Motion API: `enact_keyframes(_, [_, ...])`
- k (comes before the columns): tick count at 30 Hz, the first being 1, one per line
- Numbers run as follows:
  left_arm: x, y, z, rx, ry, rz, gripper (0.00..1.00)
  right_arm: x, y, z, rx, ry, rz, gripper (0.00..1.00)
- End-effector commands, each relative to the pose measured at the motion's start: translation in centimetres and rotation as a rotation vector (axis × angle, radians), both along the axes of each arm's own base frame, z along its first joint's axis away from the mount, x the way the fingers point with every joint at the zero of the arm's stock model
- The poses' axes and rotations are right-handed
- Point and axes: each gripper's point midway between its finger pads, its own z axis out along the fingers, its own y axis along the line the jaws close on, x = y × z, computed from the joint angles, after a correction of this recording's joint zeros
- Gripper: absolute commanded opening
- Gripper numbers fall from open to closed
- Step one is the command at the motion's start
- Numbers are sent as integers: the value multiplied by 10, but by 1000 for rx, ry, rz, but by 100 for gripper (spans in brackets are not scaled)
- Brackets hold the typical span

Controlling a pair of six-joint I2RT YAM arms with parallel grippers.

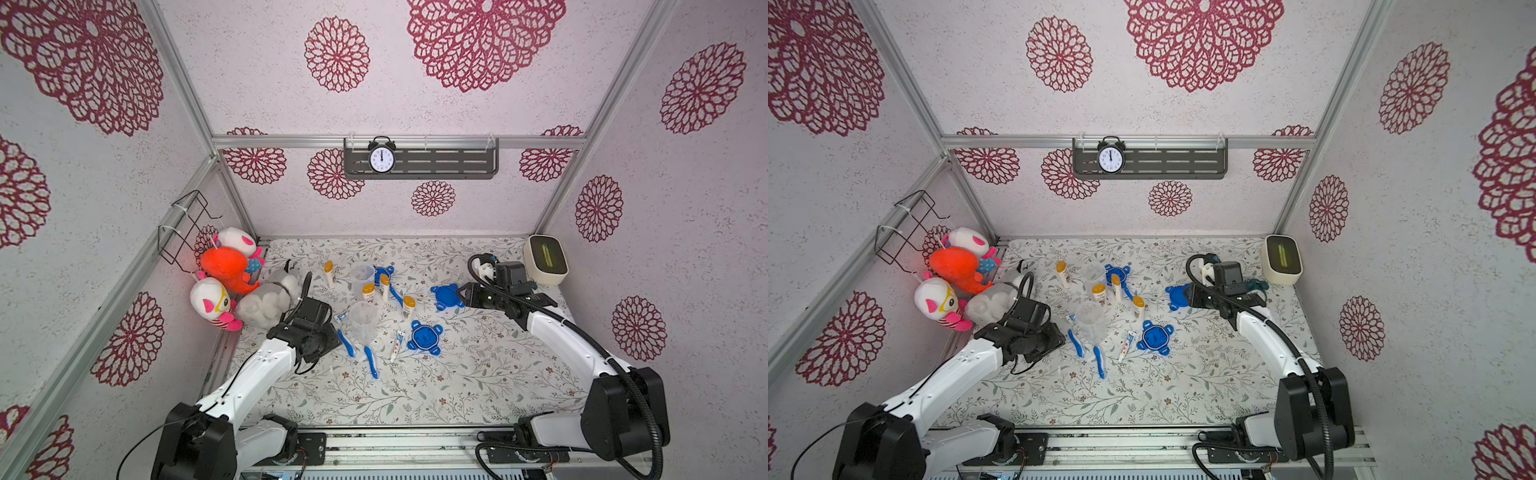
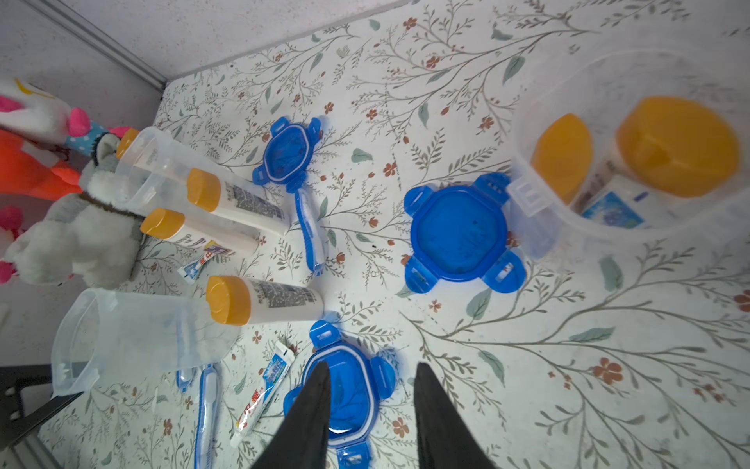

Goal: Pack away toiletry kits
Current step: Pick up the toiletry item from the center of the board.

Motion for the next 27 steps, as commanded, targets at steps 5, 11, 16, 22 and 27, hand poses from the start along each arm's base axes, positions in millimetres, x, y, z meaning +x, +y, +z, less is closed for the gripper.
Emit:
enact_keyframes(5, [41,-10,-15,-115,-34,114,50,-5,14,18,56,-32,60,36])
enact_keyframes(11, [52,-8,-33,-99,3,133,51,-14,19,32,100,-63,93,36])
enact_keyframes(16, [62,-13,-39,-108,13,125,53,-17,15,34,84,-78,84,36])
enact_keyframes(22, [60,-10,-50,-64,67,109,49,-19,14,32,76,-78,87,36])
enact_keyframes(27, [52,-7,-61,-33,122,95,46,-20,9,35,66,-97,74,36])
